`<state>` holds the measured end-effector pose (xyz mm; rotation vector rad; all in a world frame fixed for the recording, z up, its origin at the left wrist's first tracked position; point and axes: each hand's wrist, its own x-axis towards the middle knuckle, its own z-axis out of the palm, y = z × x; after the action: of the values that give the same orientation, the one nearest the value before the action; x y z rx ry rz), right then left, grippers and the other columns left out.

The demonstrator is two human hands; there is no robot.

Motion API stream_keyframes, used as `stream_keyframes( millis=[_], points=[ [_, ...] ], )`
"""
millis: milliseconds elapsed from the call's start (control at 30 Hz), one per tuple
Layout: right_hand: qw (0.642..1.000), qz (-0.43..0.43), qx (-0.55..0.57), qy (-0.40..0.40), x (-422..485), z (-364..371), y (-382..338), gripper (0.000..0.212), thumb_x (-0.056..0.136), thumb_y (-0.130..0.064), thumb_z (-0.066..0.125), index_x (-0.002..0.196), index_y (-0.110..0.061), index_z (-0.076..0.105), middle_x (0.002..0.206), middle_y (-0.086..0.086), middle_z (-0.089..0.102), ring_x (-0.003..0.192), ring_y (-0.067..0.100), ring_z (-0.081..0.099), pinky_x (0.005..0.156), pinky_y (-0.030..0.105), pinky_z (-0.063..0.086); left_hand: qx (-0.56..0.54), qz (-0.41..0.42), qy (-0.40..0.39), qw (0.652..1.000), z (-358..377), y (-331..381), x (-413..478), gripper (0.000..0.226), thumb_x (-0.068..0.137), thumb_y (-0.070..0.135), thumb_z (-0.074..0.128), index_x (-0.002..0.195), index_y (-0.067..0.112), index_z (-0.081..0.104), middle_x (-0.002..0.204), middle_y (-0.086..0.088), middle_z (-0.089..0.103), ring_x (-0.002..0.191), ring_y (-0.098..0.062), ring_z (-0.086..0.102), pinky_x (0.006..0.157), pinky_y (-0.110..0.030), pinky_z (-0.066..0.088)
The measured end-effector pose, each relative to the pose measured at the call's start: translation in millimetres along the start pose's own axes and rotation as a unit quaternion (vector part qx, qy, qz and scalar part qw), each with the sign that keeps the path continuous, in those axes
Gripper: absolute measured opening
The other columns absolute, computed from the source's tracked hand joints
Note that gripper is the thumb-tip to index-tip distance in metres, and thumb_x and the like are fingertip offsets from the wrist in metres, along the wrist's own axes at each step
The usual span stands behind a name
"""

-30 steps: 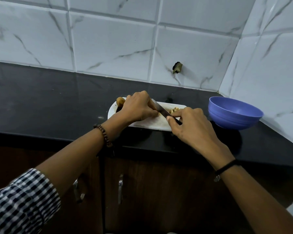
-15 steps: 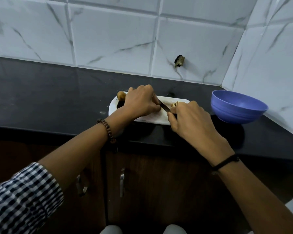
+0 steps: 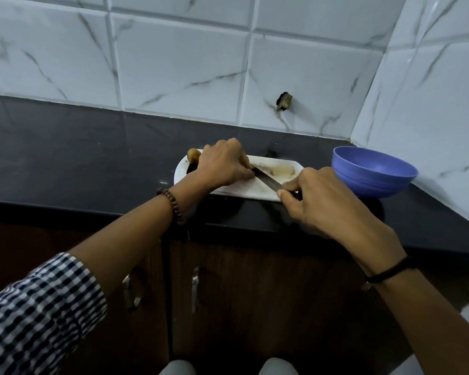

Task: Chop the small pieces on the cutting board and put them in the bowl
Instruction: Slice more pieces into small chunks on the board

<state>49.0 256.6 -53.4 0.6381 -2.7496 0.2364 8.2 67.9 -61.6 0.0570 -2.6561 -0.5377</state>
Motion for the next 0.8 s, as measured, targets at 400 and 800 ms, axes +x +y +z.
stream_keyframes(
  millis=[400,800],
  points=[
    [0.983,0.041,0.180,-0.020,-18,-37,25,0.020,0.096,-0.042,0.058,0.106,-0.035,0.073,0.062,0.000,0.070,0.040,0.004,0.056,0.052,0.026,0.048,-0.002,0.057,-0.067,0.996,-10,-5,10,0.038,0.094,0.016,0.061,0.130,0.028,0.061,0.115,0.010,0.068,0.111,-0.007,0.056,0.056,-0.012,0.019],
    [0.971,0.056,0.234,-0.013,-13,-26,30,0.017,0.097,-0.041,0.057,0.094,-0.035,0.072,0.060,0.004,0.070,0.033,0.003,0.049,0.042,0.017,0.041,-0.035,0.049,-0.079,0.995,0,-7,20,0.017,0.087,0.027,0.073,0.103,0.023,0.077,0.099,0.011,0.068,0.094,-0.005,0.055,0.055,-0.015,0.028]
  ],
)
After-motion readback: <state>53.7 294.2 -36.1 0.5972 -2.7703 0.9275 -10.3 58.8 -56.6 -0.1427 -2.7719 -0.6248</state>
